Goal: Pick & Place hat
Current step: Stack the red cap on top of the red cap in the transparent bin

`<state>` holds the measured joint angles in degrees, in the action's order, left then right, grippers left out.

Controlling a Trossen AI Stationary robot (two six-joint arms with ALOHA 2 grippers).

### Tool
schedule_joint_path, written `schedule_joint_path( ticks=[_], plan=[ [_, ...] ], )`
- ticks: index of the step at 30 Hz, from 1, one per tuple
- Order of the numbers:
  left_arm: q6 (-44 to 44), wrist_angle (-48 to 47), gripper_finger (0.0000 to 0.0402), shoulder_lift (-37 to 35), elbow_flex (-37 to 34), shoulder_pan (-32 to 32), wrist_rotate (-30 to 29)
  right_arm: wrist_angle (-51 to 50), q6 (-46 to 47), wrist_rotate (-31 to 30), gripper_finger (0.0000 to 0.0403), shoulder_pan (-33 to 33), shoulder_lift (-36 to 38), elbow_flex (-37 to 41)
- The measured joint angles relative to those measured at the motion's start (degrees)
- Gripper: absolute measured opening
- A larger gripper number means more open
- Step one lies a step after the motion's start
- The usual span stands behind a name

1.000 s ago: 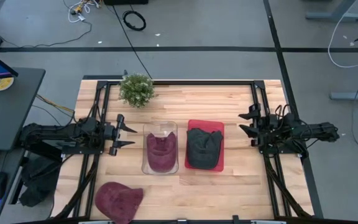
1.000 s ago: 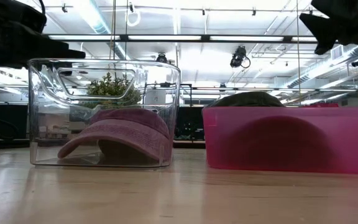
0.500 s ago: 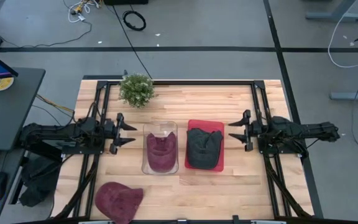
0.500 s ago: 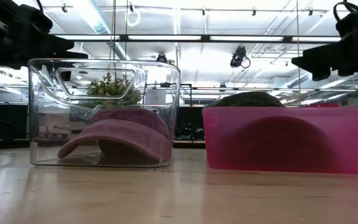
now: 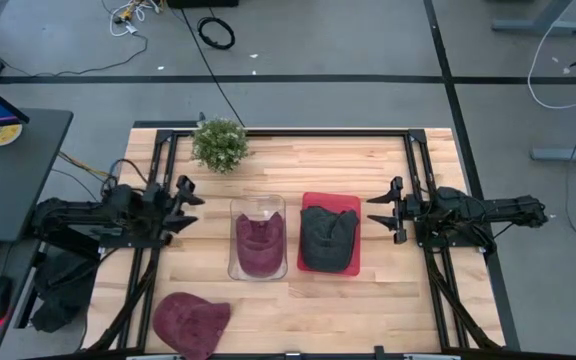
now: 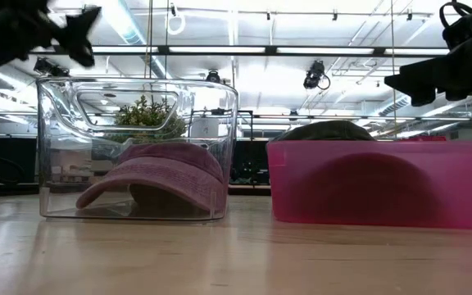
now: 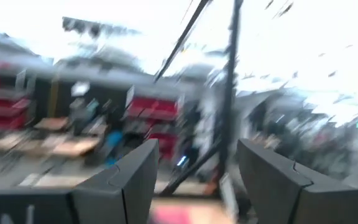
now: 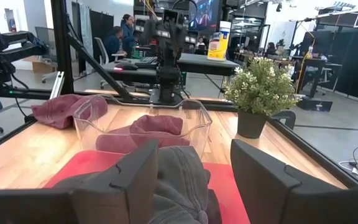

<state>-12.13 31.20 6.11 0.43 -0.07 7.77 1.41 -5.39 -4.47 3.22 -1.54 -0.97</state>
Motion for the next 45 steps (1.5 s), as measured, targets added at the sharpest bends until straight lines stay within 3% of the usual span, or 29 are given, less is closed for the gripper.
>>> schedule_joint_path(
  ticks=[5,10,15,20,25,31,34,36,41,45],
  plan=[
    [-6.54,9.76,0.0222,0.24,0.53,-2.88,6.81,0.00,0.00,-0.01,0.0205,0.00,0.00,-0.02],
    [-8.08,15.43,0.0222,3.34,2.13,-11.43,9.15,0.00,0.00,0.00,0.0205,0.00,0.00,-0.02],
    [-3.40,15.49,0.0222,10.03,5.71,-21.83,3.93,0.02,0.00,0.00,0.0205,-0.02,0.00,-0.02],
    [0.38,11.72,0.0222,19.51,12.52,-32.08,2.30,0.02,0.00,0.00,0.0205,-0.02,0.00,-0.02],
    [4.90,4.88,0.0222,31.63,20.08,-42.81,-13.46,0.02,0.00,-0.02,0.0205,-0.02,0.00,-0.02],
    [2.71,-13.25,0.0222,47.18,35.51,-53.16,-35.37,0.02,0.00,-0.01,0.0205,-0.02,0.00,-0.02],
    [-4.77,-29.55,0.0222,55.06,45.57,-57.08,-46.20,0.02,0.00,0.00,0.0205,-0.02,0.00,-0.04],
    [-12.84,-41.30,0.0222,60.30,52.33,-58.81,-50.21,0.02,0.00,0.00,0.0205,-0.02,0.00,-0.04],
    [-39.02,-69.49,0.0222,73.24,66.23,-60.78,-50.82,0.02,-0.01,-0.02,0.0205,-0.02,0.00,-0.04],
    [-61.02,-90.27,0.0222,82.71,72.52,-60.60,-42.43,0.01,0.00,-0.01,0.0205,-0.02,0.00,-0.04]
  ],
)
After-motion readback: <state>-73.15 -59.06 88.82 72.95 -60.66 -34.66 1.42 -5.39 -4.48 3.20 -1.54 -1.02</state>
